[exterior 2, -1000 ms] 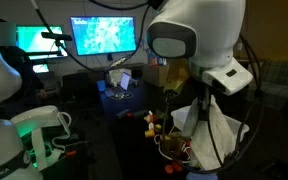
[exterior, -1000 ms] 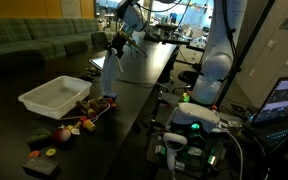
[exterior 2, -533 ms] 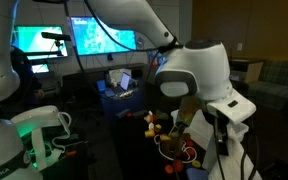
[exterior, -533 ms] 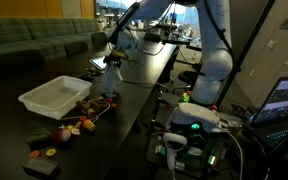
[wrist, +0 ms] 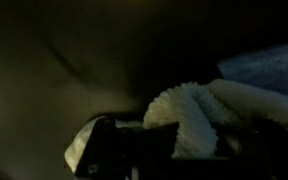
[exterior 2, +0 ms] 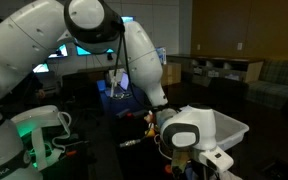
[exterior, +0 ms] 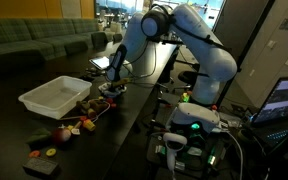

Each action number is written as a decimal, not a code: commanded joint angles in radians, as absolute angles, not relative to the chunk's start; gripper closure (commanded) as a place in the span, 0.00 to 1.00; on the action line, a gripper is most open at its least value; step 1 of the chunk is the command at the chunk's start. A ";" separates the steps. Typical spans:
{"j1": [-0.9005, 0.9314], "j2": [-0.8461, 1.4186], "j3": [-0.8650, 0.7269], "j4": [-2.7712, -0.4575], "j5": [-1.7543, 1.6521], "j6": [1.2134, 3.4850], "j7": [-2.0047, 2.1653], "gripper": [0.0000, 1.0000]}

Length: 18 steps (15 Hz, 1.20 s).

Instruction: Pick up the white towel on the left, push the items in front of the white storage bin to the left, put the towel in the storage bin

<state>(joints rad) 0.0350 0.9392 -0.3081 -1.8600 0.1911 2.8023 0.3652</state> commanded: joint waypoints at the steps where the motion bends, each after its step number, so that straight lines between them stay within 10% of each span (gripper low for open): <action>1: 0.063 1.017 -0.307 -1.760 0.092 2.680 0.346 0.97; 18: 0.237 0.990 -0.097 -1.696 -0.108 2.364 0.302 0.97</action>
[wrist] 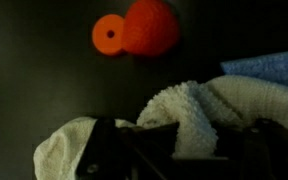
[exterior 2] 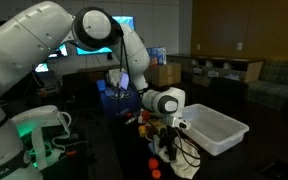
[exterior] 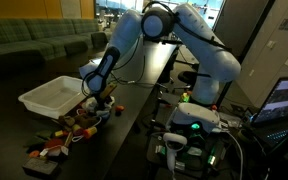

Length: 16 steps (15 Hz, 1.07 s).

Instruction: Pick up the white towel on the left, push the items in front of the white storage bin to the left, put the towel in the storage bin

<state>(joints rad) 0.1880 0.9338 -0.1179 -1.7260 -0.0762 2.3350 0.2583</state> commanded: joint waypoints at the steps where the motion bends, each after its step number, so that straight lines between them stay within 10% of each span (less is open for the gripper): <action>1: 0.251 0.983 -0.090 -1.695 -0.108 2.364 0.302 0.97; 16: 0.555 1.085 -0.010 -1.458 -0.138 2.327 0.430 0.97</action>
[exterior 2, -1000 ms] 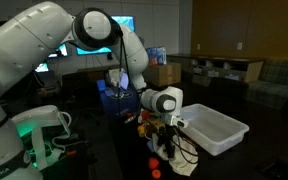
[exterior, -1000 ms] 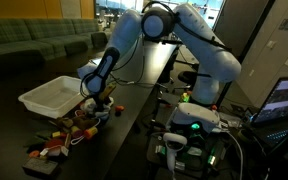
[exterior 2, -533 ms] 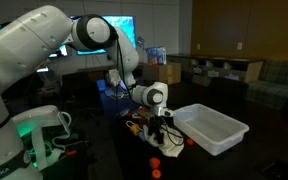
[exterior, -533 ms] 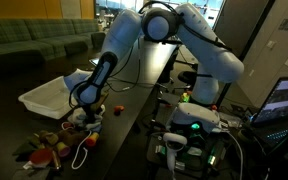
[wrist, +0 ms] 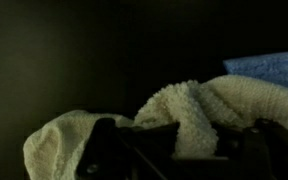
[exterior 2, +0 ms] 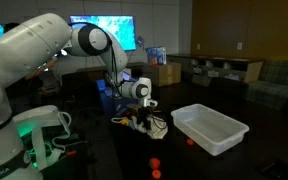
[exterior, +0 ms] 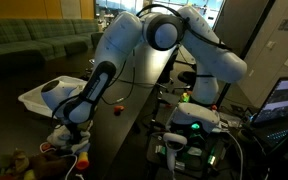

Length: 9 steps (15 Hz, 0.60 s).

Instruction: Pick up the white towel on the left, push the items in front of the white storage bin to the left, put the towel in the storage bin

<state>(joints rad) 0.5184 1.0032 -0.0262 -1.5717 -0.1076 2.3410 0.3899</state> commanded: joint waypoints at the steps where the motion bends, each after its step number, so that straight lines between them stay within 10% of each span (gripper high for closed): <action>1: 0.567 1.091 -0.005 -1.437 -0.136 2.323 0.428 0.97; 9: 0.605 1.098 0.021 -1.353 -0.121 2.311 0.364 0.96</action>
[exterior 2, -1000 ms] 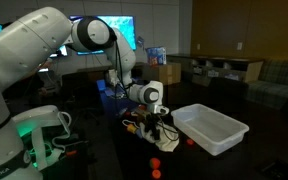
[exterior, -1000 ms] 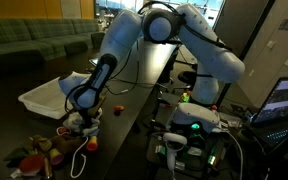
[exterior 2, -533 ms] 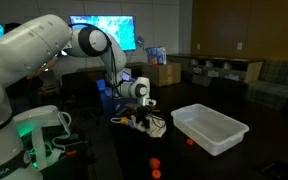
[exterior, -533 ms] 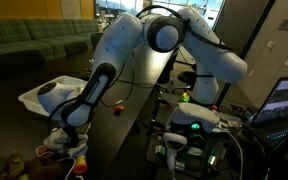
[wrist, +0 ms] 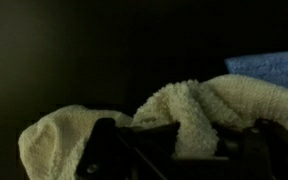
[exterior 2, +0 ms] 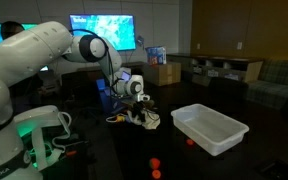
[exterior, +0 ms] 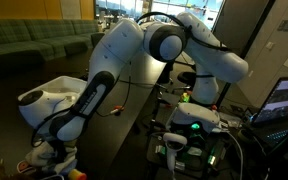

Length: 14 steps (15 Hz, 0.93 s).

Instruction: Pick up the white towel on the left, push the items in front of the white storage bin to the left, put the towel in the storage bin

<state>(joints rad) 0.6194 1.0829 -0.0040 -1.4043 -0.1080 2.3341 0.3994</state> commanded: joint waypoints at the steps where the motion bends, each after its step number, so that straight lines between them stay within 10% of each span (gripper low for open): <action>1: 0.592 1.073 0.031 -1.371 -0.117 2.310 0.338 0.96; 14: 0.290 0.553 0.070 -1.835 -0.056 2.381 0.164 0.97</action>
<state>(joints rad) 0.3684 0.7068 0.0517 -1.6702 -0.0913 2.3378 0.1730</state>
